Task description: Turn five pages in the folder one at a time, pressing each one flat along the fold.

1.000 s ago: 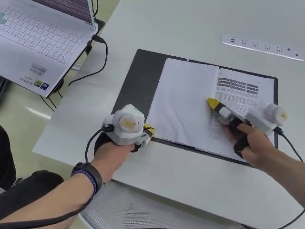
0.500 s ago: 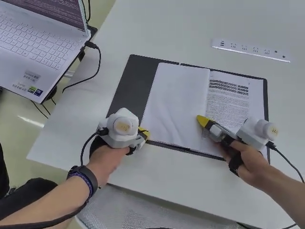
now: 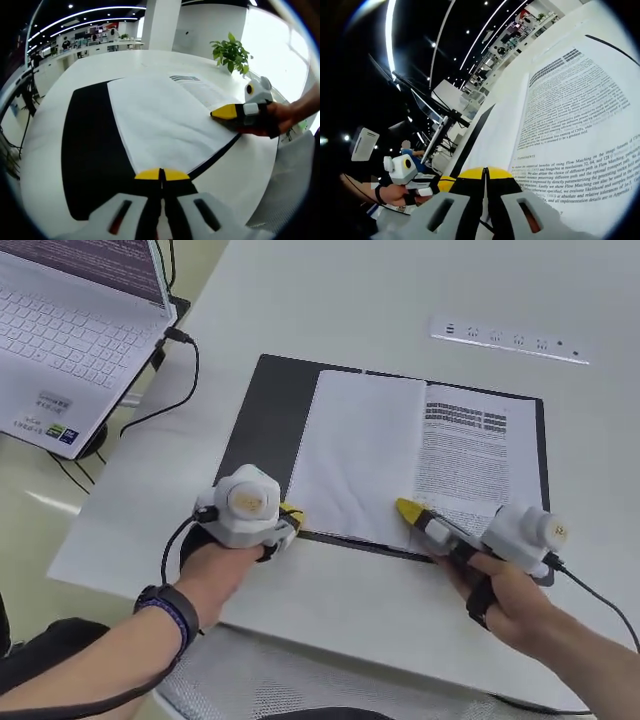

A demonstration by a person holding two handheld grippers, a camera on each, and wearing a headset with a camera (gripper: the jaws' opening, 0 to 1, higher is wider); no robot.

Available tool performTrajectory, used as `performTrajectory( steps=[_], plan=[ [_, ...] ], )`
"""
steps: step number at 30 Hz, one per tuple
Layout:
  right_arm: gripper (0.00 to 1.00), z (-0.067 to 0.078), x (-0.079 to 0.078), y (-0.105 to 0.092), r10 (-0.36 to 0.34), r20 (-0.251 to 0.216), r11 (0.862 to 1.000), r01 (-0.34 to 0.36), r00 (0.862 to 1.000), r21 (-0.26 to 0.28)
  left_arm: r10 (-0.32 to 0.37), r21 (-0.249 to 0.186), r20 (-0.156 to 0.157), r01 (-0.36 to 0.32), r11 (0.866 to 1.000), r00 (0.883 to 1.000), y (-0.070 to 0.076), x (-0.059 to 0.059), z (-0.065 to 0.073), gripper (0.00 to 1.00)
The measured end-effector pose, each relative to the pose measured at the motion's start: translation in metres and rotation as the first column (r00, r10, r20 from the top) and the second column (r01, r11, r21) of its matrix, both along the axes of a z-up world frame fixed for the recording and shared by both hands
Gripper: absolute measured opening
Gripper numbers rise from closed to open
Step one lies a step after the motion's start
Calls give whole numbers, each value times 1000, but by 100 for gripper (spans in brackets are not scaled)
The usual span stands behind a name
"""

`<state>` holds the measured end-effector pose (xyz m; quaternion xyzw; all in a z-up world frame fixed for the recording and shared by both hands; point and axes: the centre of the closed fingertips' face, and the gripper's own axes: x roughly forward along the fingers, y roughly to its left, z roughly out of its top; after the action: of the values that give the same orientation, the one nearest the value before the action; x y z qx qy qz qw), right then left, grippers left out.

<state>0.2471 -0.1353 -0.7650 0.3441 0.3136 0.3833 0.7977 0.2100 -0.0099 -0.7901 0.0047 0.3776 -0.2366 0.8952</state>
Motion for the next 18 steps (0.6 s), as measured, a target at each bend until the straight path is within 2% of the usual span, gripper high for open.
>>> performTrajectory(
  steps=[6, 9, 18],
  plan=[
    [0, -5, -6, -2, 14, -12, 1000, -14, 1000, -8, 2, -2, 1, -2, 1000, 1000, 0, 0, 0, 0],
    [0, -6, -13, -5, -1, -43, 1000, 1, 999, 11, 8, -6, 4, -8, 1000, 1000, 0, 0, 0, 0],
    [0, -9, -23, -5, 10, -56, 1000, -10, 998, -9, 12, 2, -5, -12, 1000, 1000, 0, 0, 0, 0]
  ],
)
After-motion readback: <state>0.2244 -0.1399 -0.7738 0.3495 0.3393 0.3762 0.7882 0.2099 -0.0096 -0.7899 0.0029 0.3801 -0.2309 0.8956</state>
